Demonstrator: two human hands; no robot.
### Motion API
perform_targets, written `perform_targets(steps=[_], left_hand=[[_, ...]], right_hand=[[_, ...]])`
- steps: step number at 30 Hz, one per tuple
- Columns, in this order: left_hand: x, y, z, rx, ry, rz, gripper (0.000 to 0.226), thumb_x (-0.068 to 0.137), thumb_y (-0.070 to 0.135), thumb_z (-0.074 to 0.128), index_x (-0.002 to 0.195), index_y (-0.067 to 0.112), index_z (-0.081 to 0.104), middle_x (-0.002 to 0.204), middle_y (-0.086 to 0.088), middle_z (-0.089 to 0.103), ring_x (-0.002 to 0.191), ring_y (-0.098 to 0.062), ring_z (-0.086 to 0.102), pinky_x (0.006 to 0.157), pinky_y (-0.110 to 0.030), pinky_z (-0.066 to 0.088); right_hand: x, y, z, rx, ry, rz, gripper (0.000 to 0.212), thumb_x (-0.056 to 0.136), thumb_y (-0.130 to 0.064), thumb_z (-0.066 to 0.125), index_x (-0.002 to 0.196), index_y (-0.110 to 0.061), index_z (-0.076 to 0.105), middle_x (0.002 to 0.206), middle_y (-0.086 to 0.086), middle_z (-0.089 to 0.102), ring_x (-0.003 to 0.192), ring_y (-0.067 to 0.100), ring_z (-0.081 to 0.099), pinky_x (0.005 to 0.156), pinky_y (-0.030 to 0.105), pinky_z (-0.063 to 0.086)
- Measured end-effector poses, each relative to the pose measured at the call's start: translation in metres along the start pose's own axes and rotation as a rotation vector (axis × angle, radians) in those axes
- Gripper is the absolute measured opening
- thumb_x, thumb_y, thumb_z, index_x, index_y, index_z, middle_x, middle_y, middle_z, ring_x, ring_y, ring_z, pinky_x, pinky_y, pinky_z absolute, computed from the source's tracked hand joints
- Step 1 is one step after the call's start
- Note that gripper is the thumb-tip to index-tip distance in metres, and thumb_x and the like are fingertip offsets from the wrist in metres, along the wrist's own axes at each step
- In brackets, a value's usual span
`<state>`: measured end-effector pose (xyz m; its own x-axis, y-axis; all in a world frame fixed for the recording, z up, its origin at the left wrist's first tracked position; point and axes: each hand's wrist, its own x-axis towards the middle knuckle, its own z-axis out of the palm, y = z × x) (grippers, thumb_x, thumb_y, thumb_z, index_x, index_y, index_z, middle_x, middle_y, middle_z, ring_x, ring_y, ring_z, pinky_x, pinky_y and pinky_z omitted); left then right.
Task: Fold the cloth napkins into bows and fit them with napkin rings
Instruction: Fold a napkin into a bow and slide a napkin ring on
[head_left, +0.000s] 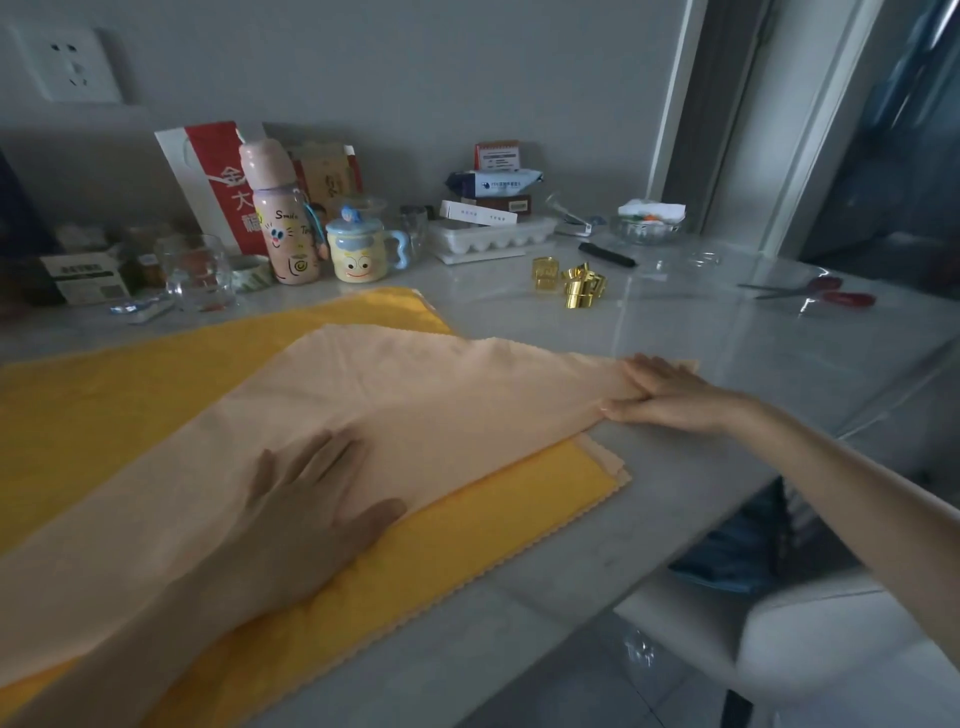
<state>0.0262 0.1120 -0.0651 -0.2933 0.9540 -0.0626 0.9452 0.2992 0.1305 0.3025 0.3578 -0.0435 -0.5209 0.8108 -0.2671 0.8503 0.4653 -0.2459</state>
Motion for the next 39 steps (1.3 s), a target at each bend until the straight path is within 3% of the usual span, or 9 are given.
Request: perform_targets(steps=[5, 8, 10, 13, 22, 24, 30, 34, 39], left_hand=[[-0.005, 0.006, -0.007, 0.059, -0.011, -0.022, 0.111, 0.058, 0.089, -0.012, 0.150, 0.027, -0.007, 0.156, 0.011, -0.014, 0.142, -0.006, -0.017, 0.114, -0.045, -0.015], [-0.004, 0.018, -0.014, 0.133, 0.078, 0.023, 0.081, 0.080, 0.071, 0.004, 0.150, 0.030, 0.000, 0.157, 0.009, -0.012, 0.140, -0.006, -0.020, 0.114, -0.044, -0.015], [0.004, 0.037, -0.019, 0.043, 0.126, 0.066, 0.055, 0.098, 0.047, 0.018, 0.149, 0.030, 0.007, 0.158, 0.010, -0.005, 0.143, -0.006, -0.013, 0.116, -0.040, -0.009], [0.021, 0.059, -0.015, 0.023, 0.032, 0.079, 0.054, 0.101, 0.029, 0.025, 0.150, 0.024, 0.003, 0.158, 0.005, -0.006, 0.145, -0.012, -0.010, 0.116, -0.043, -0.004], [0.033, 0.059, 0.005, 0.016, -0.048, 0.010, 0.061, 0.096, 0.054, 0.008, 0.150, 0.028, -0.007, 0.157, 0.008, -0.016, 0.144, -0.012, -0.014, 0.116, -0.045, -0.011], [0.032, 0.059, 0.005, 0.019, -0.045, 0.013, 0.062, 0.096, 0.054, 0.008, 0.149, 0.027, -0.008, 0.157, 0.008, -0.016, 0.144, -0.013, -0.014, 0.116, -0.045, -0.011], [0.028, 0.064, 0.000, 0.068, -0.003, -0.017, 0.065, 0.095, 0.057, 0.011, 0.150, 0.026, -0.008, 0.157, 0.003, -0.016, 0.144, -0.017, -0.015, 0.113, -0.052, -0.014], [0.023, 0.079, -0.016, 0.201, 0.282, 0.043, 0.067, 0.097, 0.051, 0.026, 0.150, 0.021, 0.000, 0.158, -0.003, -0.005, 0.146, -0.021, -0.008, 0.113, -0.053, -0.009], [0.004, 0.078, -0.025, -0.028, 0.307, -0.116, 0.053, 0.099, 0.022, 0.032, 0.149, 0.014, 0.013, 0.157, -0.004, 0.008, 0.146, -0.020, -0.002, 0.116, -0.047, -0.002]], right_hand=[[0.007, 0.003, -0.026, 0.023, 0.209, 0.140, 0.049, 0.086, -0.026, 0.060, 0.130, -0.008, 0.046, 0.145, 0.015, 0.037, 0.131, 0.027, 0.035, 0.099, 0.032, 0.034], [-0.015, -0.048, -0.009, 0.062, 0.490, -0.102, 0.039, 0.094, -0.015, 0.047, 0.131, -0.004, 0.048, 0.142, 0.012, 0.042, 0.131, 0.025, 0.038, 0.106, 0.030, 0.030], [-0.043, -0.096, 0.012, 0.128, 0.371, -0.411, 0.044, 0.099, -0.024, 0.039, 0.141, -0.011, 0.037, 0.151, 0.004, 0.031, 0.139, 0.017, 0.028, 0.113, 0.027, 0.020], [-0.065, -0.139, 0.042, -0.036, 0.102, -0.622, 0.059, 0.098, -0.047, 0.028, 0.148, -0.016, 0.024, 0.157, 0.000, 0.014, 0.145, 0.014, 0.009, 0.119, 0.032, 0.007], [-0.043, -0.038, 0.018, -0.161, -0.051, -0.221, 0.080, 0.085, -0.067, 0.010, 0.150, -0.023, -0.006, 0.157, -0.007, -0.014, 0.143, 0.007, -0.013, 0.116, 0.029, -0.006], [-0.031, -0.005, 0.008, -0.130, 0.013, -0.083, 0.093, 0.075, -0.072, 0.006, 0.151, -0.019, -0.004, 0.158, -0.004, -0.011, 0.144, 0.010, -0.010, 0.118, 0.032, -0.003], [-0.011, 0.038, -0.014, -0.165, 0.248, 0.216, 0.073, 0.094, -0.058, 0.008, 0.149, -0.010, 0.016, 0.158, 0.007, 0.009, 0.146, 0.023, 0.005, 0.116, 0.044, -0.001], [-0.021, -0.050, -0.005, -0.052, 0.552, -0.177, 0.046, 0.100, -0.027, 0.036, 0.140, -0.005, 0.033, 0.144, 0.013, 0.037, 0.132, 0.027, 0.035, 0.108, 0.034, 0.024], [-0.033, -0.174, 0.041, 0.103, 0.345, -0.597, 0.040, 0.097, -0.008, 0.039, 0.137, -0.009, 0.040, 0.140, 0.008, 0.045, 0.128, 0.024, 0.042, 0.104, 0.032, 0.035]])
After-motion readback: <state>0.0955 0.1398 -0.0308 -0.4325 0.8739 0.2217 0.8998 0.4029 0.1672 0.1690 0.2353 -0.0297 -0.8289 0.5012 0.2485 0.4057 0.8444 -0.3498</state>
